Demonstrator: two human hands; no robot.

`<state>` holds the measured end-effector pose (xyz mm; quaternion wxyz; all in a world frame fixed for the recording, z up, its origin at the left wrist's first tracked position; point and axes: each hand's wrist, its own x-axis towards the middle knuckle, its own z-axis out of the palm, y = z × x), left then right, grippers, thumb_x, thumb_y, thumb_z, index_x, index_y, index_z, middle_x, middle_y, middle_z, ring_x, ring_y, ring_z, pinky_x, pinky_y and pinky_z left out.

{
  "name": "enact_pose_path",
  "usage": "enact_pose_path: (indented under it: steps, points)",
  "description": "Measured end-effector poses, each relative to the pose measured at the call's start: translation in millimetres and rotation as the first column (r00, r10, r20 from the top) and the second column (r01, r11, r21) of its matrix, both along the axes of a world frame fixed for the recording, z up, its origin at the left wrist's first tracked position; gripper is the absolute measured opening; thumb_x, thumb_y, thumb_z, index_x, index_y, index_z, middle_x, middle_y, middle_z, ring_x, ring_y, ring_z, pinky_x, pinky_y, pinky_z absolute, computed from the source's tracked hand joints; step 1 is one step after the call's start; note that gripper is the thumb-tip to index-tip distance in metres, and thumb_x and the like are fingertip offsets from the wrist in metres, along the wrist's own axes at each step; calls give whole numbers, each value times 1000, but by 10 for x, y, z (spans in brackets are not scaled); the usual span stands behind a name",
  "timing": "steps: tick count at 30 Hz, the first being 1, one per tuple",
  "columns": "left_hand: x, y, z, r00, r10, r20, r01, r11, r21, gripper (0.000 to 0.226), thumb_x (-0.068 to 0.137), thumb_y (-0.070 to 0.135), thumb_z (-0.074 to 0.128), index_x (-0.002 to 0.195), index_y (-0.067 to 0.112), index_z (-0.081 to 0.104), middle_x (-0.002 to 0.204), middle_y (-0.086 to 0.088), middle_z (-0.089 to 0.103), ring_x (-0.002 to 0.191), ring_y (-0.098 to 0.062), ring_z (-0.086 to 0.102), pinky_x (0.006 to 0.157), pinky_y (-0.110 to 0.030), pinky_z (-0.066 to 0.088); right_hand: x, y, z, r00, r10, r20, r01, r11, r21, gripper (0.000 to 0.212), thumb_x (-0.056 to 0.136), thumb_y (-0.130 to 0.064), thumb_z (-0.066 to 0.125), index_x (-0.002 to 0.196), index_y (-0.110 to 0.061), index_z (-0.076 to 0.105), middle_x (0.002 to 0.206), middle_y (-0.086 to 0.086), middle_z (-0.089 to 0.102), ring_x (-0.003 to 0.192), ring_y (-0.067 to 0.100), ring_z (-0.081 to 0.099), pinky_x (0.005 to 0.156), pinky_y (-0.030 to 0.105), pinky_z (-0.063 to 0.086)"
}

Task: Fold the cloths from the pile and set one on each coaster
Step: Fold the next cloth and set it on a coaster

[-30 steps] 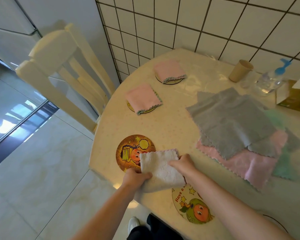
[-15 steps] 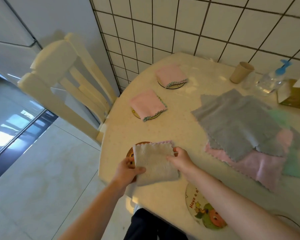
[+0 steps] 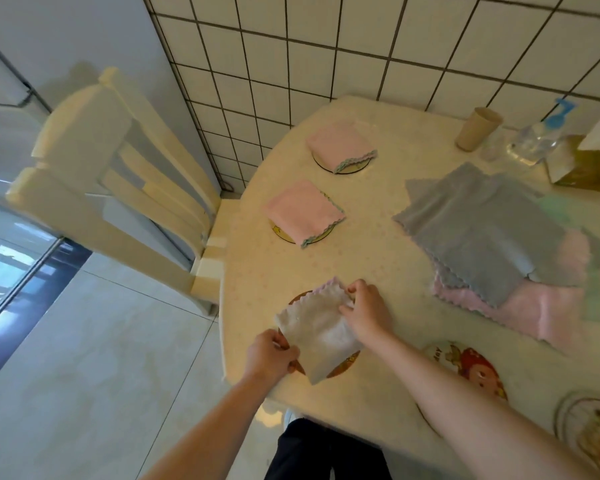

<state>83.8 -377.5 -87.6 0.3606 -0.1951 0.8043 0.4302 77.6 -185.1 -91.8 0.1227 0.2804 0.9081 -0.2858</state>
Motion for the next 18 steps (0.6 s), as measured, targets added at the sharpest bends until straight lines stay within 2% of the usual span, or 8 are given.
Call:
enact_pose_path:
  steps: [2,4,7,9,13,15,18]
  points:
    - [-28,4,18,995,-88,-52,83,992,-92,29,74,24,74,93,17,53,77,-6,71,70,-24,69,71,-39,59,27,65,-8,1000,-7,0,7,1000,-6,30,86,-28,64,111,-18,50,115,3,54,99,21,58,76,31,47]
    - [-76,18,61,980,-151,-130,129,979,-158,43,75,29,72,105,22,43,94,-2,64,80,-19,63,70,-34,55,65,145,8,1000,-4,-26,4,1000,-17,28,88,-28,62,112,-18,52,113,1,57,96,18,59,75,29,48]
    - [-227,87,116,900,-301,-314,214,935,-282,63,80,28,67,131,25,31,123,-1,47,107,-22,53,88,-34,47,142,315,45,999,2,-55,-2,1000,0,22,90,-24,59,110,-19,54,111,-2,59,93,14,59,75,28,51]
    - [-356,194,181,810,-442,-385,281,869,-406,64,85,26,63,139,24,28,136,-3,38,121,-25,42,98,-35,41,189,479,85,998,4,-57,-3,1000,18,19,90,-19,57,109,-19,54,110,-2,59,91,13,58,74,27,50]
    - [-521,581,255,623,-641,-448,384,750,-538,55,89,27,59,139,25,34,139,-1,37,126,-23,34,99,-32,39,316,959,145,998,14,-63,-9,996,84,19,90,-17,58,107,-20,53,106,-4,58,86,9,55,67,22,45]
    - [-511,754,251,542,-702,-461,445,706,-552,50,89,23,58,136,23,39,137,-1,39,125,-23,34,98,-31,39,403,1182,162,997,33,-65,-25,993,118,19,89,-18,60,107,-19,55,103,-6,57,85,7,54,65,17,42]
    - [-409,1181,226,443,-771,-457,537,636,-554,45,90,18,53,134,22,42,137,1,40,126,-22,34,100,-32,40,584,1659,201,991,99,-90,-73,964,257,13,87,-18,63,98,-18,57,95,-6,55,84,10,54,66,21,38]
